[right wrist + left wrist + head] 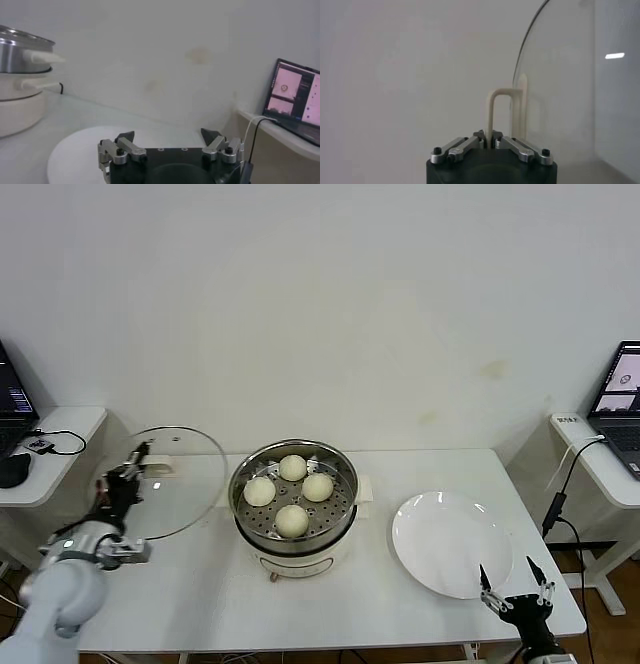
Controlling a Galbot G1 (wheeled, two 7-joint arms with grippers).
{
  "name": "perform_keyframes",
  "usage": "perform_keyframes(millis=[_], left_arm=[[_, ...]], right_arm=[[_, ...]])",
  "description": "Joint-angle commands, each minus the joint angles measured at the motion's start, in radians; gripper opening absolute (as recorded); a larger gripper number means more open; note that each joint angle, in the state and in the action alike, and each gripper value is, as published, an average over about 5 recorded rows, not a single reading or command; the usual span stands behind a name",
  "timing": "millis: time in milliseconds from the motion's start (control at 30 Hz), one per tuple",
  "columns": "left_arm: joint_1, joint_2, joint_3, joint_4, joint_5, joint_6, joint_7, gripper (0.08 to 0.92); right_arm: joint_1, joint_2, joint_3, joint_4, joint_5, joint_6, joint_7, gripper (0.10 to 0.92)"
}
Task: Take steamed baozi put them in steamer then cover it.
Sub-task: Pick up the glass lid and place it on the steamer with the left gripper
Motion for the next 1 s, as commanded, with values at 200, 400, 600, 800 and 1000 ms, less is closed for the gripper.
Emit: perform_keyframes(millis=[200, 400, 600, 800, 1000], left_arm=[[-0.157, -0.164, 0.358, -0.105, 0.21, 0.259, 0.211, 0.15], [-0.199, -0.291, 0.391, -0.078, 0.302, 0.297, 0.255, 0.15], [-0.25, -0.403, 0.428, -0.029, 0.341, 0.316, 0.257, 0.15], [-0.265, -0.444, 0.457, 0.008, 0.365, 0.314, 0.25, 0.15], [-0.273, -0.473, 0.481, 0.045, 0.388, 0.302, 0.244, 0.15]], right_arm=[[0.054, 0.106, -0.017, -0.092, -0.141, 0.053, 0.02, 0.823], [0.072, 0.125, -0.024, -0.153, -0.176, 0.075, 0.032, 0.823], [0.088, 0.142, -0.028, -0.174, -0.195, 0.078, 0.038, 0.823], [0.089, 0.15, -0.031, -0.186, -0.204, 0.083, 0.04, 0.823], [0.086, 0.155, -0.029, -0.188, -0.206, 0.082, 0.041, 0.823]])
